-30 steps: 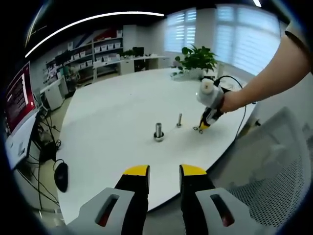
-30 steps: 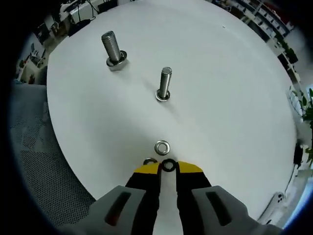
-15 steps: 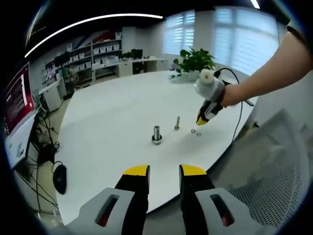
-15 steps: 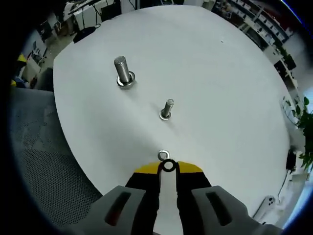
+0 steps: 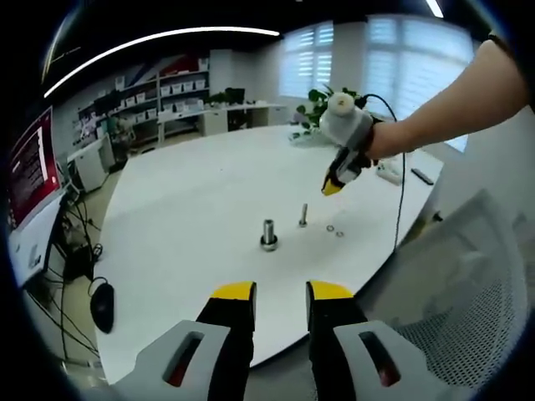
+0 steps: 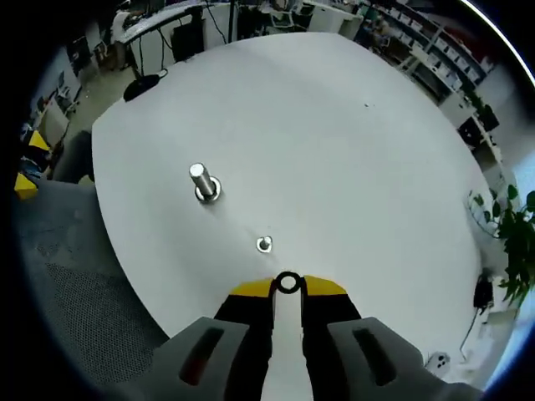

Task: Place the washer onto the threaded stud by aligning its center hole with the stud, sliding it down to the base, and recovering from edge contact or off-axis alignment until the washer reaches the visible bottom stop.

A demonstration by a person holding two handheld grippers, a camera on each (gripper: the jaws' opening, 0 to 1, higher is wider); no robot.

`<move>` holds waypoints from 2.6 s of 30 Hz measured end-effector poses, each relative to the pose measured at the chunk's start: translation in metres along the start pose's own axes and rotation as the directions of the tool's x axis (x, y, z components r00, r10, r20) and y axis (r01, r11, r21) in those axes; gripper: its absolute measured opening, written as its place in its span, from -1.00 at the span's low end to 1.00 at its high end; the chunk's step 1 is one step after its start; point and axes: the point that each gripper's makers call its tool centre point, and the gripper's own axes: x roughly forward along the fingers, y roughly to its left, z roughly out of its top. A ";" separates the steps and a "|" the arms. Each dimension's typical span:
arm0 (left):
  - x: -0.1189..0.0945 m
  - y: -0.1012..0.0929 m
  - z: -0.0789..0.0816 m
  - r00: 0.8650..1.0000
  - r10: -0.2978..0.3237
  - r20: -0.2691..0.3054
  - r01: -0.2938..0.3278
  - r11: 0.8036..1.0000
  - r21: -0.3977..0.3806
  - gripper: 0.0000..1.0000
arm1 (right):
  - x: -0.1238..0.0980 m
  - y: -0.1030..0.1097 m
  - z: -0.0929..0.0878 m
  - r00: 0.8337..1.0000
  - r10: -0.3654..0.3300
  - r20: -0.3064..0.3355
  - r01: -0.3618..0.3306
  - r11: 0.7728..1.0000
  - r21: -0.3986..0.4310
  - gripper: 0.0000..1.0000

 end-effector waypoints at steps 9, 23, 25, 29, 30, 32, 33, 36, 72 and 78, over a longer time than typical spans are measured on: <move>0.000 -0.001 -0.001 1.000 -0.004 -0.003 0.004 1.000 0.001 -0.57 | -0.015 -0.012 0.028 1.000 -0.005 0.014 0.007 0.996 -0.089 -0.73; 0.000 0.003 0.002 1.000 0.009 0.006 -0.009 1.000 -0.015 -0.57 | -0.016 -0.013 0.038 0.999 0.028 0.017 -0.025 0.992 -0.122 -0.73; -0.001 0.004 0.002 1.000 0.012 0.011 -0.012 1.000 -0.021 -0.57 | -0.015 -0.014 0.034 0.999 0.033 0.011 -0.032 0.993 -0.113 -0.73; 0.000 0.002 0.001 1.000 0.010 0.004 -0.010 1.000 -0.017 -0.57 | -0.012 -0.013 0.032 0.999 0.042 0.005 -0.041 0.992 -0.118 -0.73; 0.000 0.002 0.000 1.000 0.009 0.001 -0.009 1.000 -0.017 -0.57 | -0.011 -0.012 0.032 0.999 0.043 0.006 -0.042 0.992 -0.119 -0.73; 0.000 0.002 0.000 1.000 0.009 0.000 -0.009 1.000 -0.016 -0.57 | -0.007 -0.011 0.034 0.999 0.048 0.006 -0.047 0.992 -0.118 -0.73; 0.000 0.002 0.000 1.000 0.009 0.000 -0.009 1.000 -0.017 -0.57 | -0.006 -0.010 0.035 0.999 0.050 0.006 -0.049 0.992 -0.118 -0.73; 0.000 0.003 0.000 1.000 0.011 -0.002 -0.011 1.000 -0.016 -0.57 | -0.003 -0.005 0.036 0.998 0.059 0.002 -0.058 0.991 -0.119 -0.73; 0.000 0.007 0.001 1.000 0.029 0.002 -0.029 0.999 -0.029 -0.59 | 0.044 0.023 0.015 0.988 0.123 -0.093 -0.142 0.963 -0.227 -0.72; 0.000 0.006 0.002 1.000 0.025 0.007 -0.025 0.999 -0.035 -0.60 | 0.049 0.024 0.013 0.985 0.120 -0.120 -0.146 0.958 -0.247 -0.72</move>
